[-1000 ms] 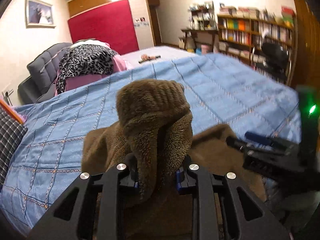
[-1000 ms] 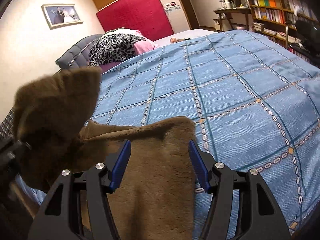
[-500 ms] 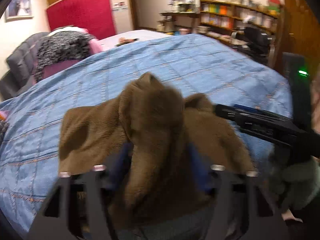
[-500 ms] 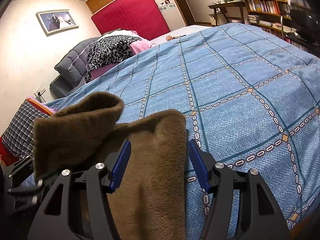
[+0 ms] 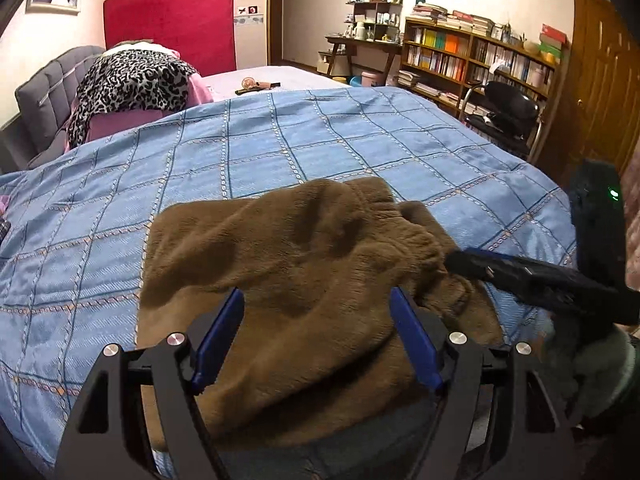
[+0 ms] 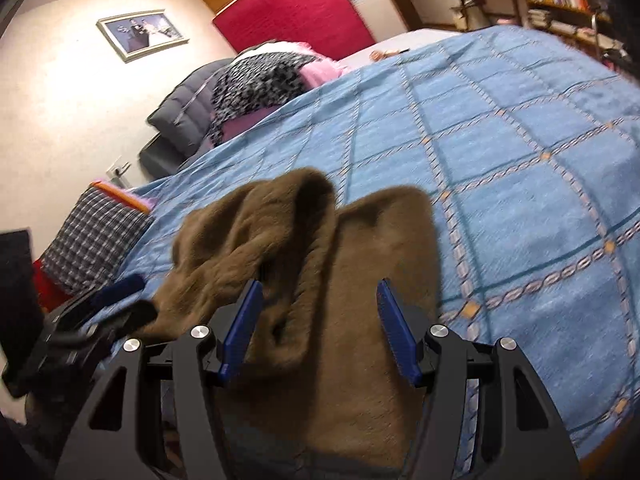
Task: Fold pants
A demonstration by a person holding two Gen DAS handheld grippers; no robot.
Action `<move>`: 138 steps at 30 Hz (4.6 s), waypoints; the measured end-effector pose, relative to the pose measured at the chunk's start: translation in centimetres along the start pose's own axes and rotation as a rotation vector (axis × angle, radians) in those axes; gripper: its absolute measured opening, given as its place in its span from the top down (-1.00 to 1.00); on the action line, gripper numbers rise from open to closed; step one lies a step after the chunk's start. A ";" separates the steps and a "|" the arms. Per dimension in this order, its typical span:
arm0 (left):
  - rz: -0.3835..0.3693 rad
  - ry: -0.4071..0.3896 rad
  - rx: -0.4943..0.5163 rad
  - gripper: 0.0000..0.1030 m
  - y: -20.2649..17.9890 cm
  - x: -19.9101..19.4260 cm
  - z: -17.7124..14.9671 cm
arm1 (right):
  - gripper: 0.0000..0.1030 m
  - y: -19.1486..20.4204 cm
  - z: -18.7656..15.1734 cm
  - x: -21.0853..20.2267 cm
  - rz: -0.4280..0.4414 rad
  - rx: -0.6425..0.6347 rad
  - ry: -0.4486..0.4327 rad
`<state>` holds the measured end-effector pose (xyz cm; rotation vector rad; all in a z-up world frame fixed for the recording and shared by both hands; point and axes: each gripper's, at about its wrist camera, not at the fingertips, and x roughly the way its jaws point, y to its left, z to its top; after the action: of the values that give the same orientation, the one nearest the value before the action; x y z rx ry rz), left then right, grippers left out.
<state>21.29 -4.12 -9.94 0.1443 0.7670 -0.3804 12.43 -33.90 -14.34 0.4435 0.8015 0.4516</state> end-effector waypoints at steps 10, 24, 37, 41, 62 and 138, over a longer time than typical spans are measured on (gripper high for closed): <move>0.016 0.060 0.187 0.18 -2.4 4.9 -1.2 | 0.26 0.8 -1.9 1.9 0.056 0.005 0.126; -0.163 0.042 0.223 0.83 -3.5 1.8 -1.8 | 0.34 0.0 -1.4 -0.1 0.084 0.047 0.098; -0.187 0.030 0.148 0.29 -2.2 2.8 -2.9 | -0.50 -1.3 1.2 1.1 0.211 0.252 0.107; -0.192 0.009 0.156 0.19 -2.4 1.8 -3.3 | -0.50 -0.4 1.6 3.6 0.137 0.230 0.161; -0.122 -0.043 -0.209 0.01 8.4 0.2 -0.5 | 0.35 0.2 3.2 -4.1 0.053 0.075 -0.014; 0.035 0.135 -0.332 -0.41 9.5 12.2 2.1 | -0.01 -3.1 2.2 6.2 -0.309 -0.102 -0.086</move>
<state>34.28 0.63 -17.05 -0.1295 0.9487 -0.2074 18.59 -33.55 -18.21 0.2363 0.7445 0.1833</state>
